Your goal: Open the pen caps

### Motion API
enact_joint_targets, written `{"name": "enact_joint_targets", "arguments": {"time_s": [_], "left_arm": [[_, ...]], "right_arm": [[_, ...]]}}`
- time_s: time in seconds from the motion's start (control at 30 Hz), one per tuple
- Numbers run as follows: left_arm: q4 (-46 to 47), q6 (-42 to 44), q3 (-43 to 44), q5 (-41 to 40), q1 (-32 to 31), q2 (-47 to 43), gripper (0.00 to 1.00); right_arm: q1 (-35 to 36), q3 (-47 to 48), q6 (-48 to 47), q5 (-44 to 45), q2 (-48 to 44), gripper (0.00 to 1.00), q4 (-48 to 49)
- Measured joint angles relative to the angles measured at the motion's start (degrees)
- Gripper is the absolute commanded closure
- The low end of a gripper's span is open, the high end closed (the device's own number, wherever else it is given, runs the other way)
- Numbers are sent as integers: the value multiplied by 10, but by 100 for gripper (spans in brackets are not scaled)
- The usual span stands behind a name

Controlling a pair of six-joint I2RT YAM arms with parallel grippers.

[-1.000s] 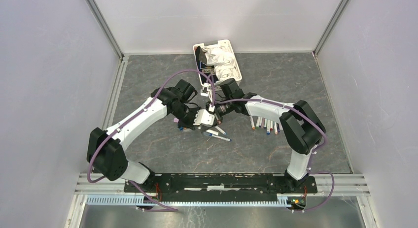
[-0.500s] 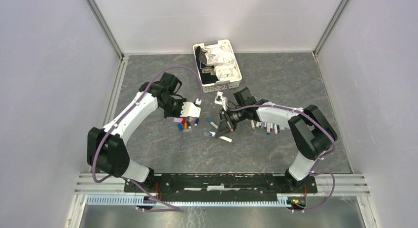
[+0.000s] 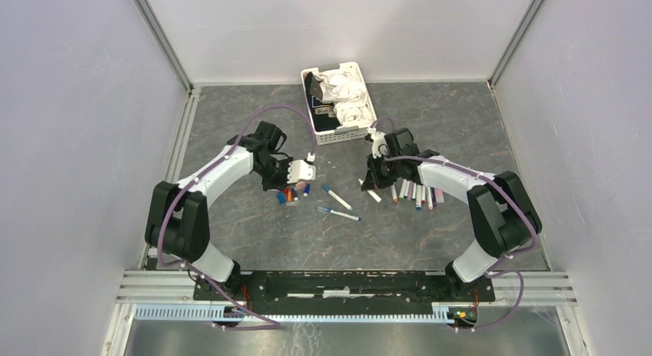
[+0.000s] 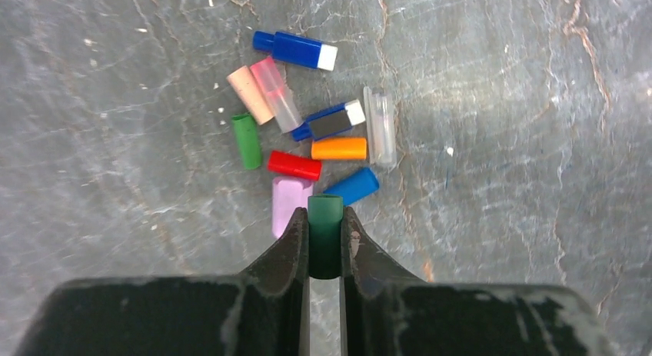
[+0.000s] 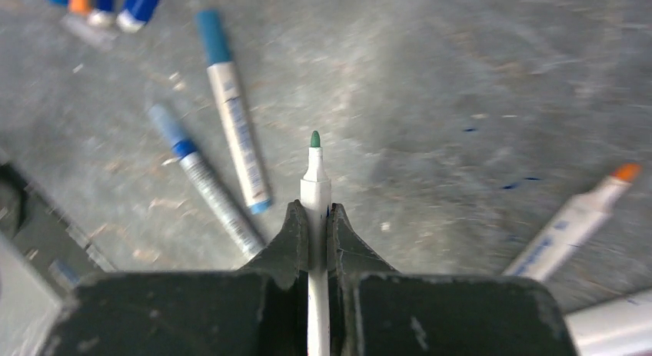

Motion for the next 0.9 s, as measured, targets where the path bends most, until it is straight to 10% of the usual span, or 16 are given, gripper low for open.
{"name": "enact_joint_targets", "arguments": {"time_s": [0.43, 0.9], "left_arm": [[83, -94, -27, 6, 0, 54, 56], [35, -151, 35, 38, 0, 51, 16]], "right_arm": [[-31, -1, 35, 261, -38, 100, 39], [-50, -6, 37, 340, 29, 92, 62]]}}
